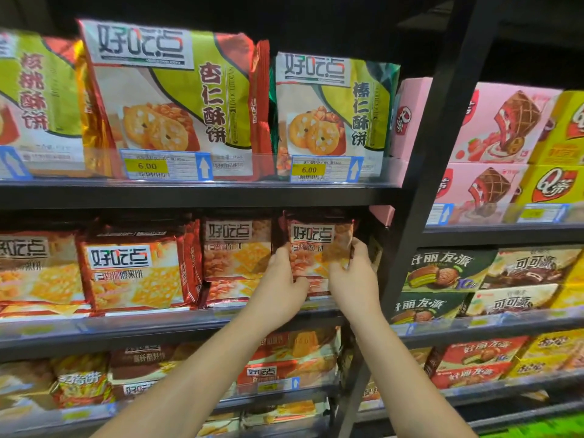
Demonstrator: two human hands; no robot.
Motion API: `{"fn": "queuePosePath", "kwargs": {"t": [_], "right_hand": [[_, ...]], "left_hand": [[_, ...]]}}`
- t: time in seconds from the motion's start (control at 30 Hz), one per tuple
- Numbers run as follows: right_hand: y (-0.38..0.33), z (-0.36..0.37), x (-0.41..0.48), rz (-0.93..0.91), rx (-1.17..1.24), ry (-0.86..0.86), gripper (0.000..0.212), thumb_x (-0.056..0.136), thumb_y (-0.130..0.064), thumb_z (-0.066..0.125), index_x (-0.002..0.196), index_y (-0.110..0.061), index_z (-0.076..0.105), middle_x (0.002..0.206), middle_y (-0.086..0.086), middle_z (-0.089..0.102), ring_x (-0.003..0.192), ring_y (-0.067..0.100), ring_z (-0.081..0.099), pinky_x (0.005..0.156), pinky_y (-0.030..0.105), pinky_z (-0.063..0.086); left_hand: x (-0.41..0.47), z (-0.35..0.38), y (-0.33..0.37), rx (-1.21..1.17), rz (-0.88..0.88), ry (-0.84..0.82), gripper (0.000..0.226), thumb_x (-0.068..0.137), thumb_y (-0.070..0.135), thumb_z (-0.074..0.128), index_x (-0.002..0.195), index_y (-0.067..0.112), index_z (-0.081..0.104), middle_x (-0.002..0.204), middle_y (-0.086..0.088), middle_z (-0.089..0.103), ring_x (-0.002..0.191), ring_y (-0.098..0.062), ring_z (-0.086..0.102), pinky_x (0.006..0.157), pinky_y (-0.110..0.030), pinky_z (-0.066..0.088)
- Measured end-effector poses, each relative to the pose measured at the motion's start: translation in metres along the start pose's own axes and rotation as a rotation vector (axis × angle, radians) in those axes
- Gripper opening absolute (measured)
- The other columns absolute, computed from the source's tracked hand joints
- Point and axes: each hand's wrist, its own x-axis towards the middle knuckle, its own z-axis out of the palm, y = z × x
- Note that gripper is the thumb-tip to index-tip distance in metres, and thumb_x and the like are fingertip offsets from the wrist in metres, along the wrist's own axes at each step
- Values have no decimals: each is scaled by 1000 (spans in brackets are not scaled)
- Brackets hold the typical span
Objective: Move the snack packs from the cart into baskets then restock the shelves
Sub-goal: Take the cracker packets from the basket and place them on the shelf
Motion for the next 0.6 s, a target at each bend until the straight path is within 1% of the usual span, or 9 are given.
{"fn": "queuePosePath", "kwargs": {"t": [0.07, 0.1, 0.2, 0.27, 0.37, 0.43, 0.47, 0.5, 0.6], "right_hand": [[1, 3, 2, 5, -3, -11, 56, 94, -12, 51, 146, -25, 37, 137, 2, 54, 124, 22, 54, 100, 39, 50], [2, 4, 3, 8, -5, -13, 56, 94, -11, 51, 147, -24, 36, 138, 2, 53, 125, 22, 53, 100, 37, 48], [4, 5, 9, 22, -28, -9, 55, 95, -10, 51, 147, -20, 37, 138, 5, 49, 126, 24, 49, 97, 31, 39], [3, 6, 13, 39, -55, -5, 56, 96, -10, 51, 149, -17, 35, 139, 8, 47, 127, 27, 49, 99, 32, 39], [3, 8, 13, 45, -119, -22, 61, 98, -11, 50, 154, -15, 27, 143, 10, 43, 129, 28, 50, 103, 36, 43], [3, 9, 11, 36, -146, -48, 63, 99, -14, 49, 156, -16, 23, 146, 9, 41, 126, 26, 52, 98, 35, 46], [4, 9, 10, 33, -152, -59, 63, 100, -15, 48, 157, -17, 22, 147, 9, 40, 125, 25, 53, 95, 34, 47], [4, 9, 10, 31, -157, -67, 62, 100, -16, 48, 157, -17, 22, 147, 9, 40, 124, 25, 53, 94, 33, 47], [6, 9, 5, 17, -186, -73, 64, 101, -18, 47, 158, -15, 19, 149, 10, 39, 127, 26, 51, 100, 37, 48]], "left_hand": [[0, 2, -1, 21, -25, 5, 55, 100, 13, 55, 148, 27, 33, 136, 11, 33, 108, -1, 50, 92, -19, 45], [-1, 3, -1, 30, -29, 6, 53, 101, 13, 55, 147, 27, 34, 137, 9, 31, 106, -1, 49, 91, -18, 44], [-1, 7, -2, 47, -2, 3, 49, 101, 13, 56, 143, 32, 38, 145, 5, 31, 123, -8, 51, 101, -20, 40], [-2, 8, 0, 52, 5, -17, 51, 101, 15, 56, 146, 31, 37, 150, 5, 30, 128, -9, 50, 101, -19, 39], [-5, 6, 1, 68, 3, -39, 57, 103, 18, 56, 153, 27, 32, 155, 8, 26, 119, 3, 43, 97, -14, 39], [-7, 5, 1, 71, -2, -53, 57, 104, 19, 55, 155, 26, 30, 149, 13, 26, 103, 11, 41, 85, -3, 36], [-9, 4, 1, 73, 0, -56, 58, 105, 19, 55, 156, 26, 28, 145, 15, 27, 99, 11, 41, 76, -1, 35], [-10, 3, 1, 77, 3, -55, 60, 105, 19, 55, 157, 26, 27, 145, 16, 28, 99, 10, 41, 71, 0, 34], [-15, -1, 4, 73, 22, -42, 58, 104, 16, 55, 156, 25, 30, 150, 10, 36, 103, 7, 42, 73, -1, 34]]}}
